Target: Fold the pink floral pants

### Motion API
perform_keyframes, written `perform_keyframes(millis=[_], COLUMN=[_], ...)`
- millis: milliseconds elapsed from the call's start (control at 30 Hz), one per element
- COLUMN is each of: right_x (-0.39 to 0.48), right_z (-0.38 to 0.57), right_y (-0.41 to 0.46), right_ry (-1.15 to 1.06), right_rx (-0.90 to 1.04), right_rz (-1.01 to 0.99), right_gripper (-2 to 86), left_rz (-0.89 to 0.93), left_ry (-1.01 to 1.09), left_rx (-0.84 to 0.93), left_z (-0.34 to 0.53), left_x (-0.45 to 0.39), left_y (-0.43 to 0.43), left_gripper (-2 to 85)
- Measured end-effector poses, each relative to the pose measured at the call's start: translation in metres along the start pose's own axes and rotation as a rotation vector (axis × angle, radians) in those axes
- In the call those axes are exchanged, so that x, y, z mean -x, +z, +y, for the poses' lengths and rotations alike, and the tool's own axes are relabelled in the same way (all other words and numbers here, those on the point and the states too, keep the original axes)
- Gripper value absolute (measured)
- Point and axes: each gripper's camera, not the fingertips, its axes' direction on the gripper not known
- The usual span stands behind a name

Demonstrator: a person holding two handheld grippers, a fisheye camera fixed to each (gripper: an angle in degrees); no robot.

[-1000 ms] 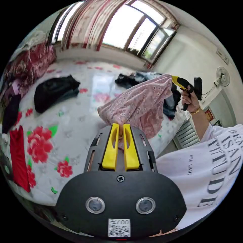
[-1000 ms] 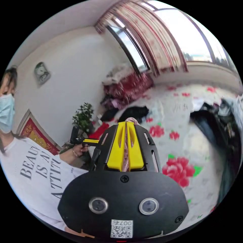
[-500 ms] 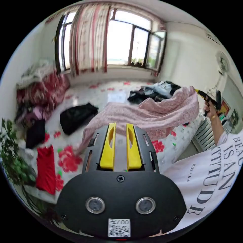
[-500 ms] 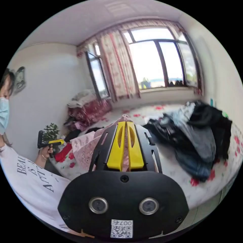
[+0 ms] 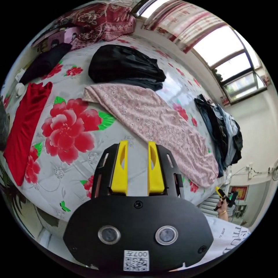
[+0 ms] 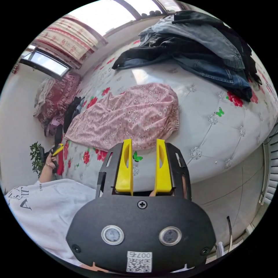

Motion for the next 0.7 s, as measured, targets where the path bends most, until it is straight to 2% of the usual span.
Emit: perform_keyframes(millis=[167,333,467,533,633,700], right_x=[-0.01,-0.02,-0.015,-0.014,-0.015,-0.013], right_z=[-0.018,-0.031,-0.032,-0.031,-0.026,-0.023], right_y=[0.023,0.026,-0.013,-0.039,-0.09,-0.128], right_ry=[0.123,0.229,0.203,0.191,0.175,0.15], right_rx=[0.037,0.034,-0.097,-0.182,-0.375,-0.513], right_rz=[0.063,-0.005,-0.137,-0.214,-0.404,-0.504], right_gripper=[4.8,0.6,-0.1,-0.2,-0.3,-0.3], left_rz=[0.01,-0.035,-0.097,-0.061,0.037,0.198], left_ry=[-0.151,-0.245,-0.291,-0.24,-0.153,-0.112], left_rx=[-0.012,0.036,0.135,0.144,0.118,0.088], left_z=[-0.079,-0.139,-0.174,-0.184,-0.187,-0.175], left_x=[0.048,0.09,0.12,0.125,0.132,0.14], left_y=[0.006,0.021,0.035,0.033,0.013,-0.018], left_gripper=[12.3,11.7,3.6,0.7,-0.6,-0.8])
